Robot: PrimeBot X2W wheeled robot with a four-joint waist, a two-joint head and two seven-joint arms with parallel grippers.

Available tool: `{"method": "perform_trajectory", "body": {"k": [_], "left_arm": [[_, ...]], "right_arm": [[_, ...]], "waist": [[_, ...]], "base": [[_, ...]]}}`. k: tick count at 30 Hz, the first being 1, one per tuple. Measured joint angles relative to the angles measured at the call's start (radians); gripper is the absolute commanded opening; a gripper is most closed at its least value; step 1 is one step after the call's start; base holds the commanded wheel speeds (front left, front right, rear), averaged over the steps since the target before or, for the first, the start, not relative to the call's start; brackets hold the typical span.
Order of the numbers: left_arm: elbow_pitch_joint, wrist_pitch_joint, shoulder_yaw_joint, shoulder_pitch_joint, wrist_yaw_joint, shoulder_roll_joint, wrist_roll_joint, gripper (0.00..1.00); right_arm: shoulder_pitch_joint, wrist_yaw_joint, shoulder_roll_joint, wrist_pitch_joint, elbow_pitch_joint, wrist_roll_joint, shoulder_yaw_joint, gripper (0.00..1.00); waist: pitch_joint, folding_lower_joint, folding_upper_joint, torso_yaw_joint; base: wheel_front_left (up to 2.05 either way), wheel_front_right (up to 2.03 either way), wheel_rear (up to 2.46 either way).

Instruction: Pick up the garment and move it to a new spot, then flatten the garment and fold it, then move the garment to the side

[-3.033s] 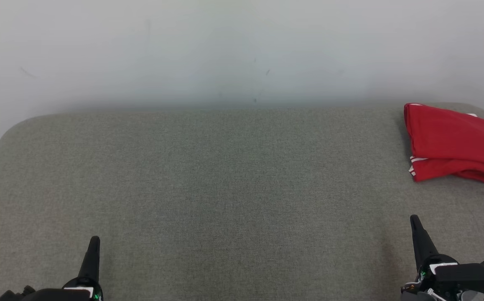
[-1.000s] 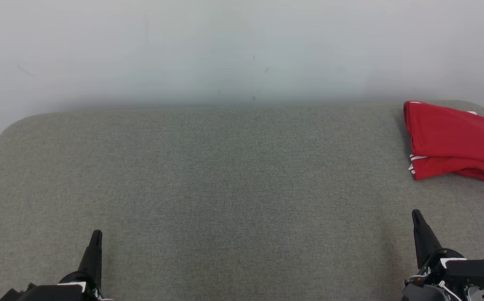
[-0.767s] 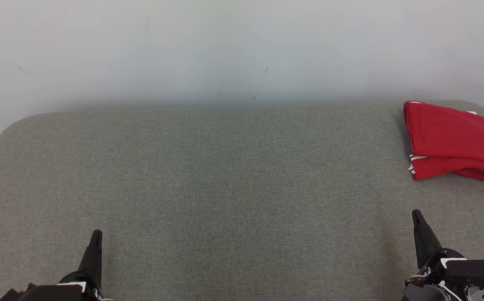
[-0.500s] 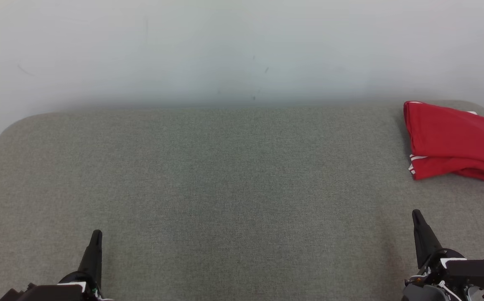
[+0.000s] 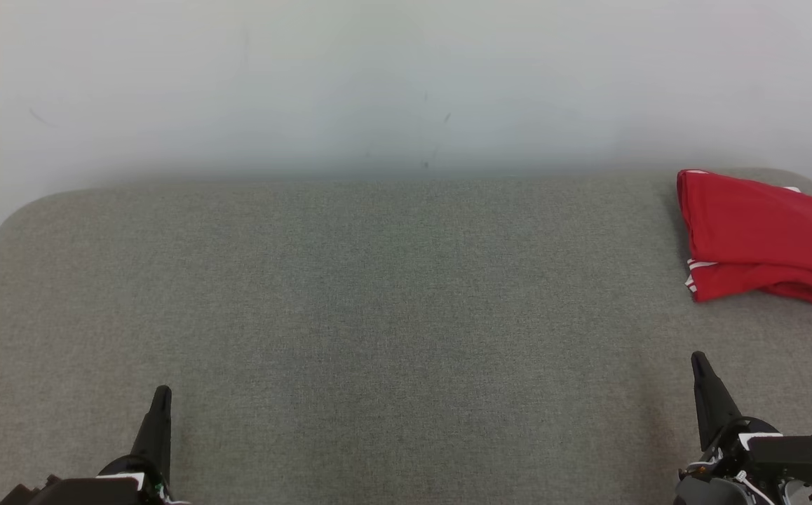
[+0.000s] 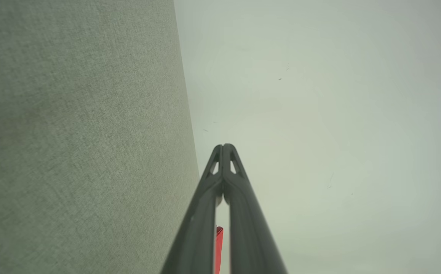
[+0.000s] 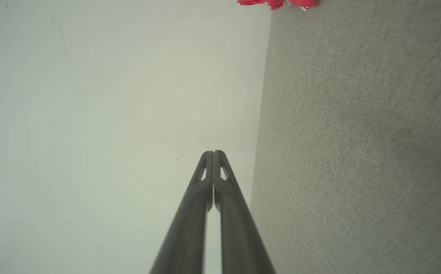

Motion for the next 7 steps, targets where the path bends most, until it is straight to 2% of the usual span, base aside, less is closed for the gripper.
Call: {"method": "perform_trajectory", "body": {"k": [7], "left_arm": [[0.0,0.0,-0.001,0.0,0.0,0.0,0.0,0.0]], "right_arm": [[0.0,0.0,0.001,0.0,0.0,-0.001,-0.001,0.0]], "waist": [[0.0,0.0,0.0,0.0]], "base": [[0.0,0.0,0.0]]}}
